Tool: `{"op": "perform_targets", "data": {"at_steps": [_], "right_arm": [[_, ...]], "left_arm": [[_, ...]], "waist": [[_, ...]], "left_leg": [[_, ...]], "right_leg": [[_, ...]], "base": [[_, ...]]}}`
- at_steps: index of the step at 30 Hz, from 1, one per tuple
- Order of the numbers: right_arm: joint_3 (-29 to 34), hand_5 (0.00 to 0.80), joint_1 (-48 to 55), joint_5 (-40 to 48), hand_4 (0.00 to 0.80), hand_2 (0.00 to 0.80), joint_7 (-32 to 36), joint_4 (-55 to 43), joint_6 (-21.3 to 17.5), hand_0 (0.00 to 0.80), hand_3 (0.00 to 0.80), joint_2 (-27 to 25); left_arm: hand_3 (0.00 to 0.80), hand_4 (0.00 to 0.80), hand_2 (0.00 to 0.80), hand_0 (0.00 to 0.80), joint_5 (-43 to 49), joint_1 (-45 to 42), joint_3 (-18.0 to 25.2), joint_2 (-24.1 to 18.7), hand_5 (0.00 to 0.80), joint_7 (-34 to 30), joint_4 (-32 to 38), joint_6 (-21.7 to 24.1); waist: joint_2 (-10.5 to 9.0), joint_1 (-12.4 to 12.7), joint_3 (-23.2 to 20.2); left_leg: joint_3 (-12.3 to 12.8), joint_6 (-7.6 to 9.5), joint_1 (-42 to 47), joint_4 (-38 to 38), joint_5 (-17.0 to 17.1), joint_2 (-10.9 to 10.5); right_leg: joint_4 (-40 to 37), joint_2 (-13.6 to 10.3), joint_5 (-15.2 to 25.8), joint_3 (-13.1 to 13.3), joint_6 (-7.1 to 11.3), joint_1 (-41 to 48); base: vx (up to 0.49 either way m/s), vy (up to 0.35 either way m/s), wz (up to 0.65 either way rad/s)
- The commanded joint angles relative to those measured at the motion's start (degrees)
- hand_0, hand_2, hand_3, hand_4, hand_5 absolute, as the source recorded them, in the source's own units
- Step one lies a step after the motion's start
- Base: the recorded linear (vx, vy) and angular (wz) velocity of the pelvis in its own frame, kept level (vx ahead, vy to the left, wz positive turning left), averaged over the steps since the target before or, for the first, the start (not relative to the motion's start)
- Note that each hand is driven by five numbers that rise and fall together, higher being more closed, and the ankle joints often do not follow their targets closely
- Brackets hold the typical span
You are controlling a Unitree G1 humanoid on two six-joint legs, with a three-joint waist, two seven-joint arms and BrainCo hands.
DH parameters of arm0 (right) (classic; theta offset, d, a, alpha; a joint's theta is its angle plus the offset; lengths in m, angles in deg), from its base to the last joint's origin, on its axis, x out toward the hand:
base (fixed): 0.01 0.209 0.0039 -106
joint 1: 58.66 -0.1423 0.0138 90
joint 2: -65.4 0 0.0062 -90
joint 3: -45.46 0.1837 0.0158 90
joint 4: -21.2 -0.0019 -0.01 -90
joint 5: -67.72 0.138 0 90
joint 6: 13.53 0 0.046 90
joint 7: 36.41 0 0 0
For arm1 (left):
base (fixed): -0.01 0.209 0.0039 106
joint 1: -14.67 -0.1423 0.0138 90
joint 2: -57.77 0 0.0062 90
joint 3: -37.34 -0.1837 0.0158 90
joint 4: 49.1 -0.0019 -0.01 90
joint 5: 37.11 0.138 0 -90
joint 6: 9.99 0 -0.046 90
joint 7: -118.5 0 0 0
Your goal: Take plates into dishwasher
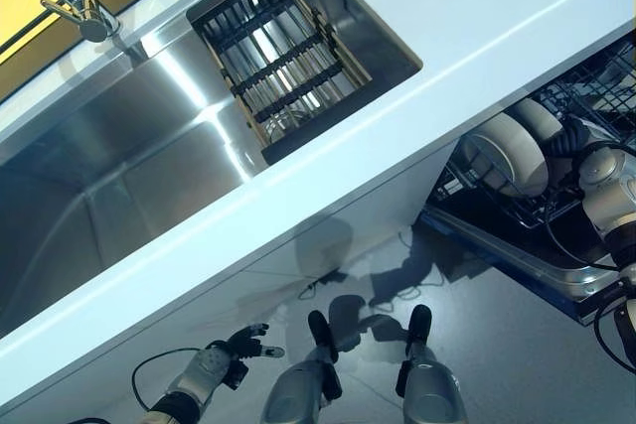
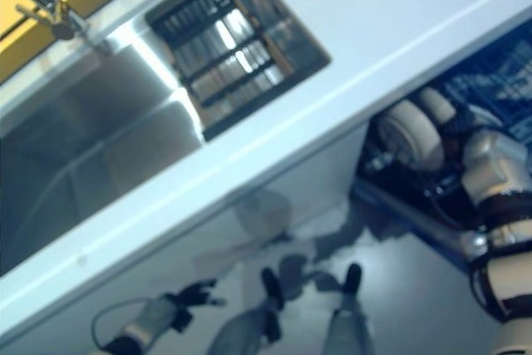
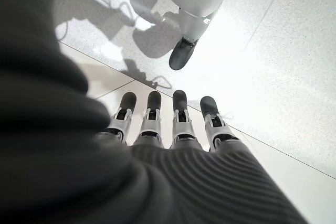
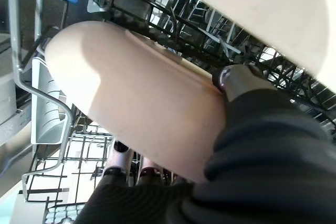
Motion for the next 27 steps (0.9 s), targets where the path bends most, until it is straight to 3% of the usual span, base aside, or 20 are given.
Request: {"op": "perform_targets", "data": {"at_steps": [1,21,22,25,27], "right_arm": [[-4.1,0.8,-5.6,-0.6,0.8,0.8,-0.3,5.0,0.3,0.8,0.8,1.5],[-3.1,0.8,-5.2,0.1,0.8,0.8,-1.6,6.8,1.8,0.8,0.8,2.8],[-3.1,0.737,-5.2,0.2,0.737,0.737,-1.6,6.8,1.9,0.737,0.737,2.9],[-2.9,0.678,-5.0,0.2,0.678,0.678,-1.7,7.2,1.6,0.678,0.678,3.0],[-2.9,0.496,-5.0,0.1,0.496,0.496,-1.7,7.3,1.8,0.496,0.496,3.1]], "left_arm": [[0.0,0.0,0.0,0.0,-0.3,2.3,-2.7,-4.2,0.0,-0.4,0.5,-0.6],[0.0,0.0,0.0,0.0,-0.2,2.2,-2.6,-4.0,0.0,-0.3,0.7,-0.7],[0.0,0.0,0.0,0.0,-0.2,2.2,-2.5,-4.0,0.0,-0.3,0.7,-0.6],[0.0,0.0,0.0,0.0,-0.2,2.2,-2.6,-4.0,0.0,-0.3,0.7,-0.6],[0.0,0.0,0.0,0.0,-0.2,2.2,-2.6,-3.9,0.0,-0.3,0.7,-0.6]], "waist": [[-4.55,0.6,1.8],[-4.42,0.9,2.0],[-4.41,1.0,2.0],[-4.41,1.0,2.1],[-4.42,1.0,2.0]], "left_leg": [[1.6,0.07,0.4,-0.1,-7.7,-2.0],[1.4,0.17,0.4,-0.1,-7.7,-2.1],[1.4,0.18,0.4,-0.1,-7.7,-2.1],[1.4,0.19,0.4,-0.1,-7.7,-2.1],[1.3,0.17,0.4,-0.1,-7.6,-2.1]], "right_leg": [[2.7,1.5,-9.7,2.8,-0.61,-2.8],[2.5,1.4,-9.6,2.6,-0.55,-2.5],[2.5,1.4,-9.6,2.6,-0.55,-2.5],[2.5,1.4,-9.6,2.5,-0.55,-2.6],[2.5,1.4,-9.6,2.5,-0.58,-2.5]], "base": [[0.0,0.0,0.0],[0.0,0.0,0.0],[0.0,0.0,0.0],[0.0,0.0,0.0],[0.0,0.0,0.0]]}}
